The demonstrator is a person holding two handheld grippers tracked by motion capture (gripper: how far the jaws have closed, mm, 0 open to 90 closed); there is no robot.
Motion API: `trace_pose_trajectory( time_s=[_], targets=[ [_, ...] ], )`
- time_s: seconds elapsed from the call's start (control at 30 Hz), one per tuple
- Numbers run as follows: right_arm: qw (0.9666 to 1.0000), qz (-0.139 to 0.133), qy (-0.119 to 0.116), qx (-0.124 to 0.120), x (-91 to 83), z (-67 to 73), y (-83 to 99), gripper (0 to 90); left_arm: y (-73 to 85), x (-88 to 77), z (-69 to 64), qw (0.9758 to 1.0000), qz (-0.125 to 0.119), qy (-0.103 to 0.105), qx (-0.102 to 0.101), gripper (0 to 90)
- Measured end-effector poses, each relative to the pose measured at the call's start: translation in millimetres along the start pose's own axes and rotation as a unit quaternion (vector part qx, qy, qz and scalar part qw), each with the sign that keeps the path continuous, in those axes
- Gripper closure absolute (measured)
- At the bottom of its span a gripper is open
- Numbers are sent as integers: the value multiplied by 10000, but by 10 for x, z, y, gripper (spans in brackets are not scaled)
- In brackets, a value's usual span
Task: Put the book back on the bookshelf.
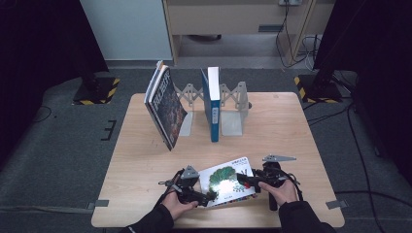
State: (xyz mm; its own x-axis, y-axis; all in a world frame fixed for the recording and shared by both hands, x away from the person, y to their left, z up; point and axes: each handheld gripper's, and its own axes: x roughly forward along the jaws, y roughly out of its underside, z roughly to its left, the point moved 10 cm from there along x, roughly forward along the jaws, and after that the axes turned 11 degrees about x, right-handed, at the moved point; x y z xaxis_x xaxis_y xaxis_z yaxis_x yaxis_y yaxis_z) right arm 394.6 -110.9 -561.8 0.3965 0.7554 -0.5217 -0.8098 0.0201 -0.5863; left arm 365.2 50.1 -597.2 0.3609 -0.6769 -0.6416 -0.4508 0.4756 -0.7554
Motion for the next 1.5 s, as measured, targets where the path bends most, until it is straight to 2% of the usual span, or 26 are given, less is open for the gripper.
trace_pose_trajectory(
  time_s=[0.1,0.13,0.27,0.33,0.47,0.67,0.83,1.03,1.17,1.5],
  targets=[
    [9999,118,98,-64,29,-41,28,455,2,1,0,10000,17,-6,26,0],
    [9998,164,88,-49,38,-40,42,484,1,0,0,10000,15,1,24,0],
    [9991,384,-114,-107,108,46,110,505,1,0,1,10000,13,9,23,0],
    [9990,421,-80,-154,119,60,110,509,1,0,1,10000,12,12,19,0],
    [9991,415,-83,-36,93,29,94,534,1,2,3,10000,23,-23,39,0],
    [9990,440,-99,33,73,28,82,569,-7,-15,25,10000,37,-31,-76,34],
    [9989,404,-191,167,40,38,54,612,-20,-40,47,9999,35,-33,-143,82],
    [9987,298,-354,196,-1,84,4,679,-44,-60,59,9998,-36,-37,-188,125],
    [9984,243,-447,250,-21,112,-18,707,-61,-82,76,9999,-67,-67,-129,171],
    [9973,125,-641,340,-84,180,-83,773,-95,-111,96,9997,-164,-79,-174,197]
  ],
)
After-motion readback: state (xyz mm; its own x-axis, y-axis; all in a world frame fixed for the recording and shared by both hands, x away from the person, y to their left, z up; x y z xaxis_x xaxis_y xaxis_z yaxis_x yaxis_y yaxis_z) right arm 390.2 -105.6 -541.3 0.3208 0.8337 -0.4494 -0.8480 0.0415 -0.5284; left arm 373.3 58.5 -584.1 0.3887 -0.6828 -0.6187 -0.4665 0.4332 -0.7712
